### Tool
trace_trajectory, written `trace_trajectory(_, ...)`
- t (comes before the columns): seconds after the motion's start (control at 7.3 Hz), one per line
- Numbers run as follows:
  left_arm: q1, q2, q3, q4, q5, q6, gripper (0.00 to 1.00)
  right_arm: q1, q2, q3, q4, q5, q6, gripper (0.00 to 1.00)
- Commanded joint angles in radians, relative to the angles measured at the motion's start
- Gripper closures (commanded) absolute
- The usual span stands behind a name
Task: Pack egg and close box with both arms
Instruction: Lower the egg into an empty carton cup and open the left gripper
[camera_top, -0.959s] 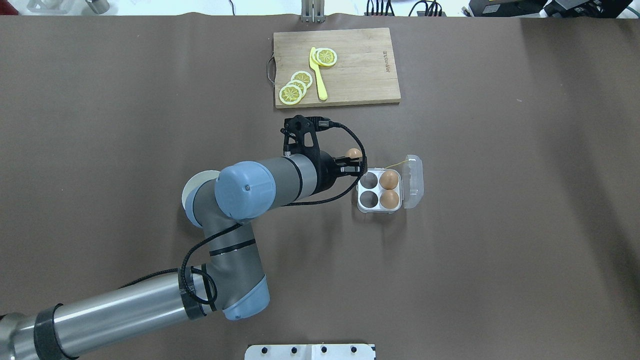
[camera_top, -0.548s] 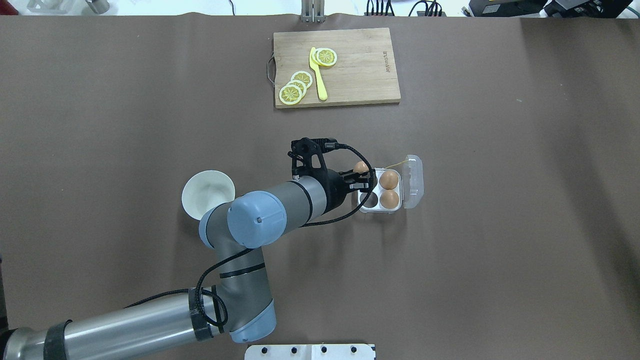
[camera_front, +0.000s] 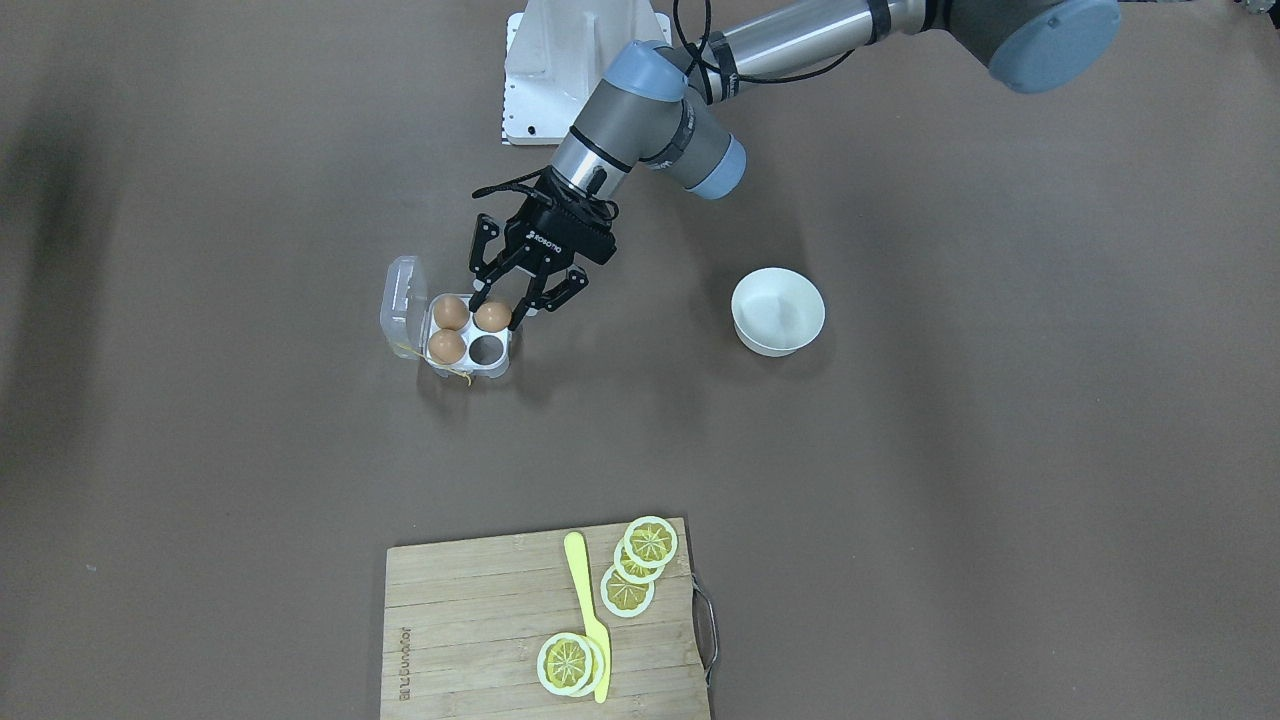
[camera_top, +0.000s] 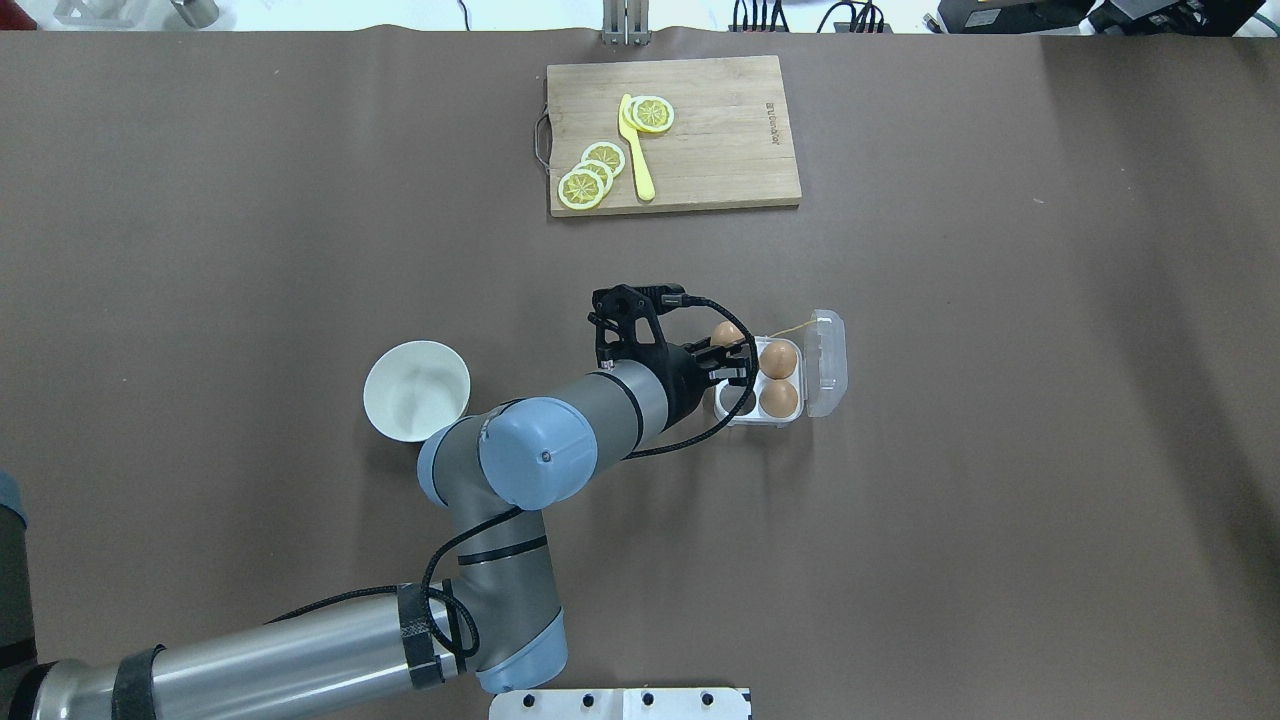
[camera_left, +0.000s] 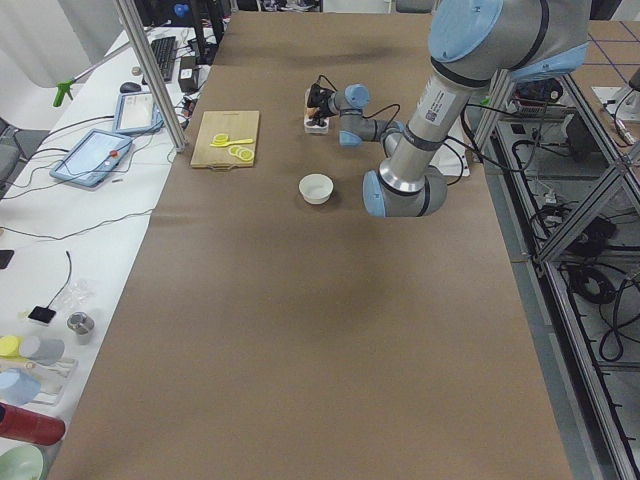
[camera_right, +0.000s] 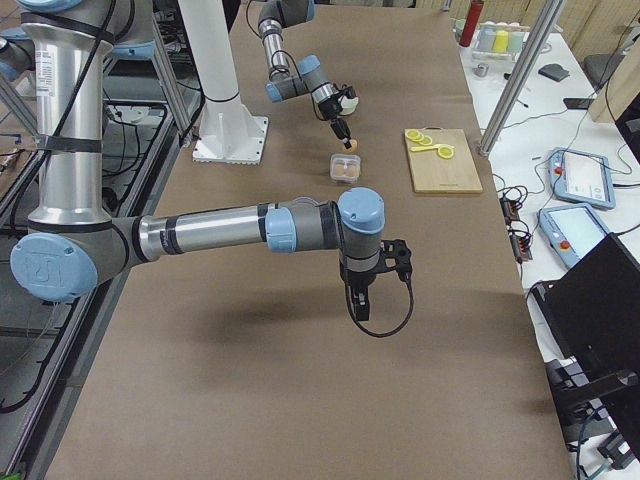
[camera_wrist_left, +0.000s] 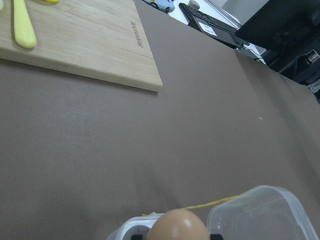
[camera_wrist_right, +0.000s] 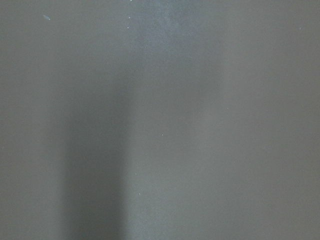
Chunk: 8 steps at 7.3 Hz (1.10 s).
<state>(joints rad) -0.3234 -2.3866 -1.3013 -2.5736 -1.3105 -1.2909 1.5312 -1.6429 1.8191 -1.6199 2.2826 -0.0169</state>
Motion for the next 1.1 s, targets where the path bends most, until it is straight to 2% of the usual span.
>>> trace_trajectory(0.0,0.001,0.003,0.008,0.000,0.019,0.002,0.57,0.003,-0.002,0.000,0.000,0.000,0.000,0.00)
trace_trajectory(0.41,0.035,0.003,0.022,0.000,0.074,0.001,0.56,0.003,-0.002,0.000,0.000,0.002,0.000,0.00)
trace_trajectory(0.96,0.049,0.000,0.022,0.000,0.076,0.001,0.55,0.003,-0.002,-0.001,0.000,0.000,0.000,0.00)
